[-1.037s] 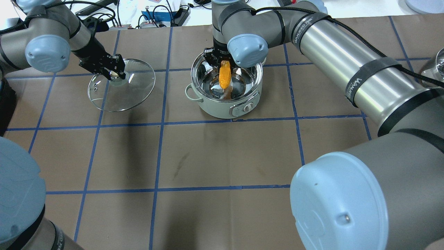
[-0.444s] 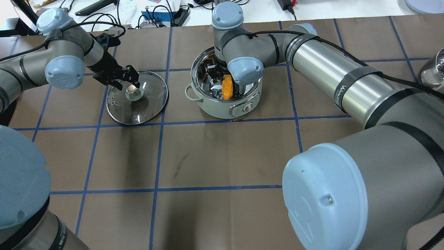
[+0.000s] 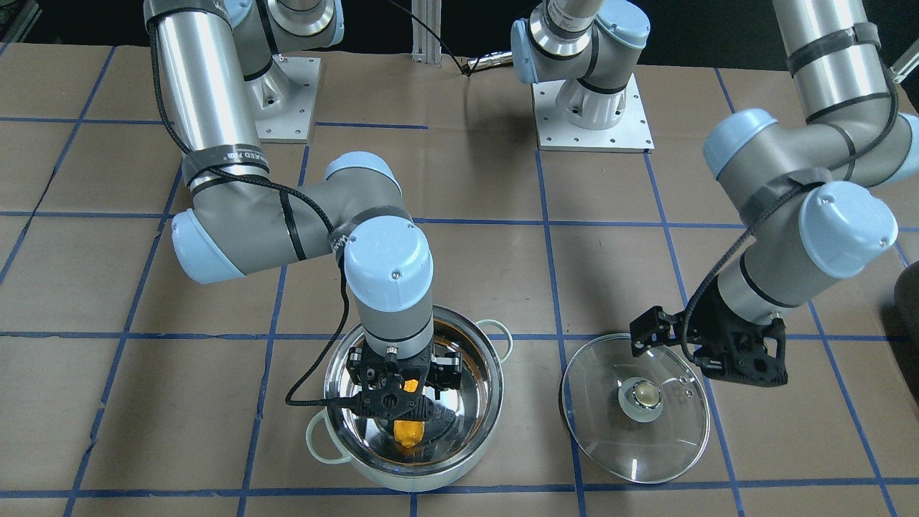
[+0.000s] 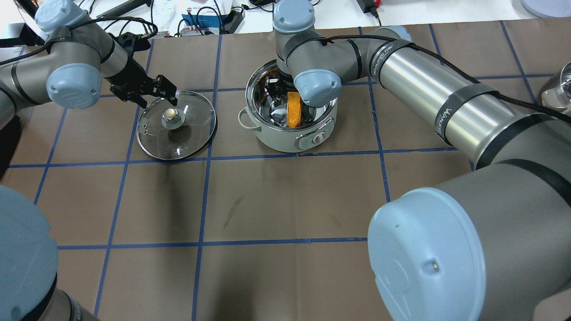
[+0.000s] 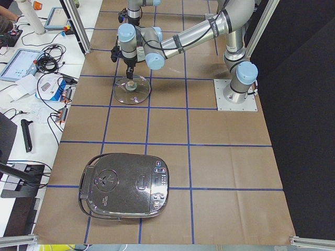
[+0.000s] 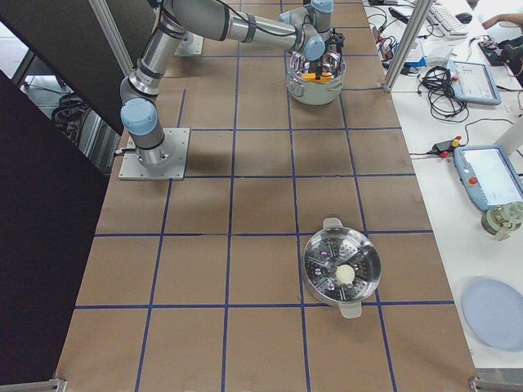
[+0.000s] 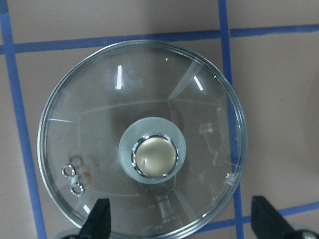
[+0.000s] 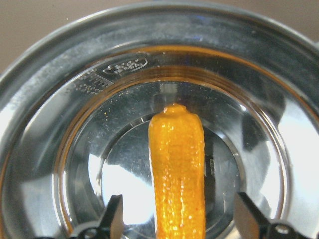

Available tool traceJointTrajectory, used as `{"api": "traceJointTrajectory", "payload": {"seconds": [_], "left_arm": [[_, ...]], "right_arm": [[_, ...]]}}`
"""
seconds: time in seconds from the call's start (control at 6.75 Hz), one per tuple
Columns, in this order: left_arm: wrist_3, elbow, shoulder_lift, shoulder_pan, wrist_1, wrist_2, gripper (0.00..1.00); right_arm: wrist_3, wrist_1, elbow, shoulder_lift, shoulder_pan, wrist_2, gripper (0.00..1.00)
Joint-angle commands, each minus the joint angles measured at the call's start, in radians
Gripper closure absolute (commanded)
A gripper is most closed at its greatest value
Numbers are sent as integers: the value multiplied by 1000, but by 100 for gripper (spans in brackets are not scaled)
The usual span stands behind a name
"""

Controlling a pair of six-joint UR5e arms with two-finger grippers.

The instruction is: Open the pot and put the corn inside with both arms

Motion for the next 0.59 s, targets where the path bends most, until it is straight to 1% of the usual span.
{"api": "traceJointTrajectory", "payload": {"seconds": [0.0,0.15,0.3,0.44], "left_arm": [[-68,49,185,-93,-230,109,0],[-78,100,195,-119,-324,101,0],[-86,114,187,-128,-345,100,0],[-86,108,210,-132,-379,101,0]], "right_arm": [[-30,188,3,-179,-60,0,0],[-59,328,1,-289,-121,3,0],[-110,454,7,-374,-171,5,0],[-141,576,7,-437,-215,3,1]]}}
